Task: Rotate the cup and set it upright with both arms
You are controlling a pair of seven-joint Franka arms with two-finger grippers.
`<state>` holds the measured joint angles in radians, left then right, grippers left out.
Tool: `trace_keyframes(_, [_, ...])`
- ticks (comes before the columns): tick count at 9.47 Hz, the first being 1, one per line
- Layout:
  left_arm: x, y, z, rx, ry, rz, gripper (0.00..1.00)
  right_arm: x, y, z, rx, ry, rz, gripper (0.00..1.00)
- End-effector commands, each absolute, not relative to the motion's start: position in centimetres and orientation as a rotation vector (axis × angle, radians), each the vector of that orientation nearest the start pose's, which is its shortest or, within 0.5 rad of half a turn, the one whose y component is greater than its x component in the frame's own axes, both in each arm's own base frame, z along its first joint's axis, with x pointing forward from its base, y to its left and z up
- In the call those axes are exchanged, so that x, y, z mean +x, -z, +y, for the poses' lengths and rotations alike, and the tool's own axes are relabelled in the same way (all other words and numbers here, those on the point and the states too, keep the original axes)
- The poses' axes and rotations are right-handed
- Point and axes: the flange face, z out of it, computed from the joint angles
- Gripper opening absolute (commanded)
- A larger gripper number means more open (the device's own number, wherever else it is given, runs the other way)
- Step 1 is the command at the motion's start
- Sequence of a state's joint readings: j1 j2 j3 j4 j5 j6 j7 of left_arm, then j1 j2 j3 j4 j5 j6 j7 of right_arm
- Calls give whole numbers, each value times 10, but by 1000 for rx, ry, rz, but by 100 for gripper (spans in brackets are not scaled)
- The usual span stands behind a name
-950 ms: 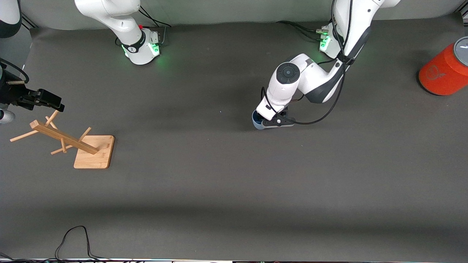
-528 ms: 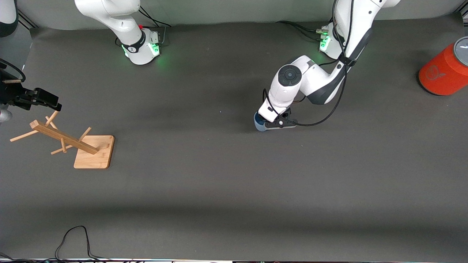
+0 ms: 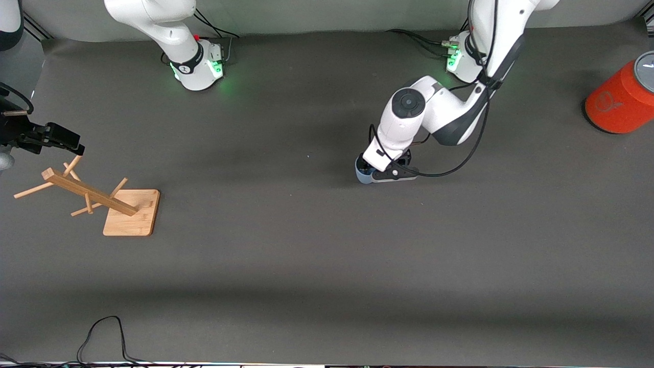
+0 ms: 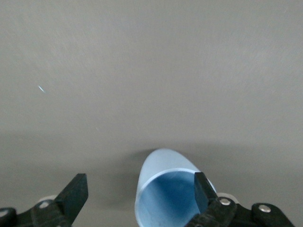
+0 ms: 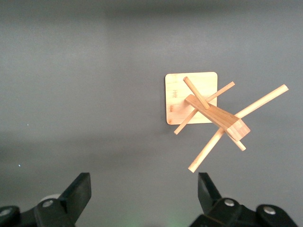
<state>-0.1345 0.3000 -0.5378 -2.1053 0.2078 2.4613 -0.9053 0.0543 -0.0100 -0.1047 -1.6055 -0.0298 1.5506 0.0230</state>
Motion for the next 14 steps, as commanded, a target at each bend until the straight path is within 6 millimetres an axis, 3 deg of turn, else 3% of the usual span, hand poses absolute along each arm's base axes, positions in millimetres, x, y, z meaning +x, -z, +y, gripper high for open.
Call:
trace_keyframes(1, [481,-384,-330,-3152,210,-65,100,548,-620,-34,-3167,-43,85,100])
trace_keyframes(2, [490,-417,-312,-3151,225,-114,100,548,-621,-33,-3169,-38,80,100])
trace_keyframes(3, [500,-447,-281,-3157,252,-227,100,548,-619,-32,-3169,-45,78,100])
trace_keyframes(4, [520,-475,-232,-3142,263,-221,100,548,-619,-33,-3169,-45,80,100])
trace_keyframes(5, [541,-504,-184,-3121,170,-95,100,548,-620,-35,-3169,-43,85,100])
trace_keyframes(6, [554,-528,-141,-3136,56,-90,100,548,-621,-36,-3169,-38,88,100])
trace_keyframes(7, [559,-551,-104,-3178,4,-212,100,548,-623,-36,-3168,-28,90,100])
trace_keyframes(10, [554,-616,-52,-3170,-34,-137,100,550,-628,-35,-3169,-9,64,100])
trace_keyframes(11, [552,-630,-47,-3161,-16,-99,100,550,-627,-32,-3171,-14,56,100])
trace_keyframes(14, [551,-630,-35,-3132,-37,-75,100,551,-625,-31,-3170,9,-15,100])
